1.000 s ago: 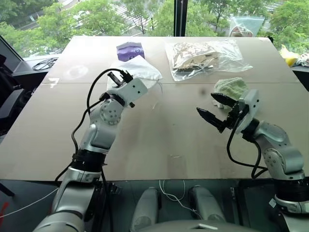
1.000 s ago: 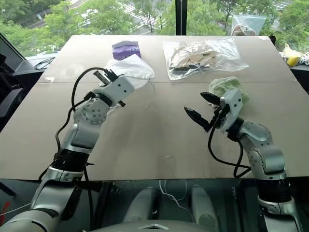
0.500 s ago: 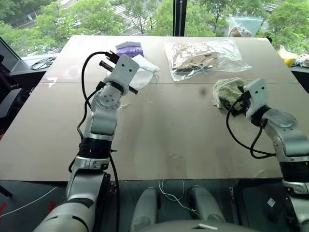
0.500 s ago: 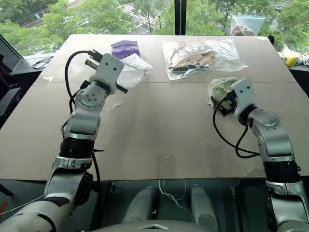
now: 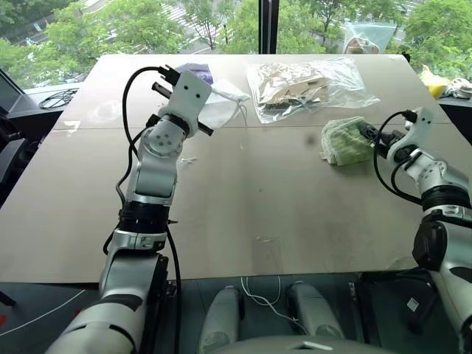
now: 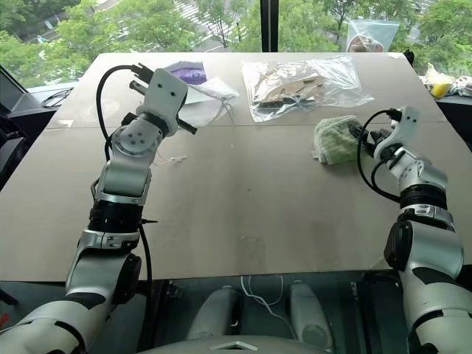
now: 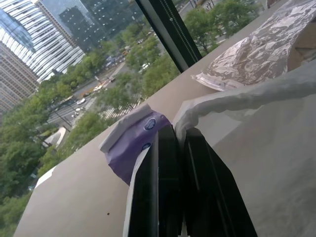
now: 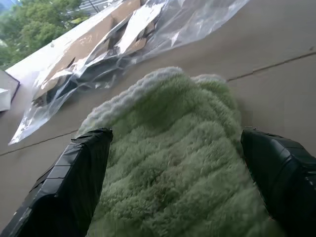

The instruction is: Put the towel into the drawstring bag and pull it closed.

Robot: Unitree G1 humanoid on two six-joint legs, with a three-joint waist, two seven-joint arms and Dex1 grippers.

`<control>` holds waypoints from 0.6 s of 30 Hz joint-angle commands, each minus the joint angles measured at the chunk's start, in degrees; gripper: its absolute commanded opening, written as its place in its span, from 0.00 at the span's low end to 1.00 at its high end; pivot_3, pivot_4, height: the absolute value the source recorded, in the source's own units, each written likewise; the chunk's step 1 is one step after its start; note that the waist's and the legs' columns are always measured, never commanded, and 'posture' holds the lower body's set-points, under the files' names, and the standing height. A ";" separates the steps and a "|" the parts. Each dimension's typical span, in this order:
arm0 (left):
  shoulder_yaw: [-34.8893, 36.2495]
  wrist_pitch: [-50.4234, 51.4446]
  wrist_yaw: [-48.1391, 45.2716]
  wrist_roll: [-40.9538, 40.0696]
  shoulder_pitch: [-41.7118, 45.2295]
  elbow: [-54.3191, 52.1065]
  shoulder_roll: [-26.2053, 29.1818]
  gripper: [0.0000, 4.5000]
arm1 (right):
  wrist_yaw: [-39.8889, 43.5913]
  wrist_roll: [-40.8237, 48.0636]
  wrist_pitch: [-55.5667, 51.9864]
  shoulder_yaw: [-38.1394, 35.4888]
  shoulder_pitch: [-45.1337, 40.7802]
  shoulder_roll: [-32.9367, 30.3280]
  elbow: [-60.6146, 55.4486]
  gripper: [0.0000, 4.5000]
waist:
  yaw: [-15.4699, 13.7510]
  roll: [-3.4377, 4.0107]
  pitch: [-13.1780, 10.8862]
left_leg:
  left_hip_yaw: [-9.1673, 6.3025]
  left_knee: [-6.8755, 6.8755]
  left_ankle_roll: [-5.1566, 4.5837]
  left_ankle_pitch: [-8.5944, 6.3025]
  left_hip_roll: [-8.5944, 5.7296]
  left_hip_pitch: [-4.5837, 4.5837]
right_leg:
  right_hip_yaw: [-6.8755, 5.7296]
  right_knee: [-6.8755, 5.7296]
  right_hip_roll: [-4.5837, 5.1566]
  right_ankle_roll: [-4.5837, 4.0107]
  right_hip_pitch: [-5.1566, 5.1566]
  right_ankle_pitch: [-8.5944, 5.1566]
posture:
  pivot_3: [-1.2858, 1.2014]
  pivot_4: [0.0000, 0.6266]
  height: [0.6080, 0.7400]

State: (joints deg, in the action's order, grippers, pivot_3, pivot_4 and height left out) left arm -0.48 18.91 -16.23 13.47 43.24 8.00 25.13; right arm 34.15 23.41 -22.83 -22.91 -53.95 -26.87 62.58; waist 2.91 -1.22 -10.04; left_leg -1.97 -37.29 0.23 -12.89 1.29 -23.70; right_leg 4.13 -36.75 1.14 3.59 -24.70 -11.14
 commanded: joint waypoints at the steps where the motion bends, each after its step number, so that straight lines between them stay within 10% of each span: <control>1: 0.29 -0.51 0.38 0.29 0.34 -3.16 1.06 0.01 | 4.70 0.26 -0.51 0.36 -2.05 1.48 2.90 1.00 | 0.49 0.00 0.00 | 0.00 -0.03 0.00 0.00 0.00 0.00 | 0.00 -0.01 0.00 0.00 0.01 0.00 | 0.52 0.24 1.00; 18: -1.09 -0.76 0.58 1.07 -0.09 -4.14 2.09 0.01 | 1.73 -24.58 13.83 23.07 -0.46 6.43 7.91 1.00 | 2.66 -0.27 0.18 | 0.01 0.09 0.01 -0.01 0.03 1.17 | 0.06 -0.03 -0.06 0.21 1.03 -0.14 | 0.52 0.24 1.00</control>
State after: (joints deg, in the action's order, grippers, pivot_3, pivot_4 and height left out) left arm -1.83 18.95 -16.13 13.98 42.49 6.44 26.73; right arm 36.54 1.94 -7.28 -2.62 -56.97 -22.04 66.22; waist 5.56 -1.49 -9.86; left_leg -1.96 -37.19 0.25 -12.90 1.32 -22.39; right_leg 4.19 -36.78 1.07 3.84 -23.56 -11.31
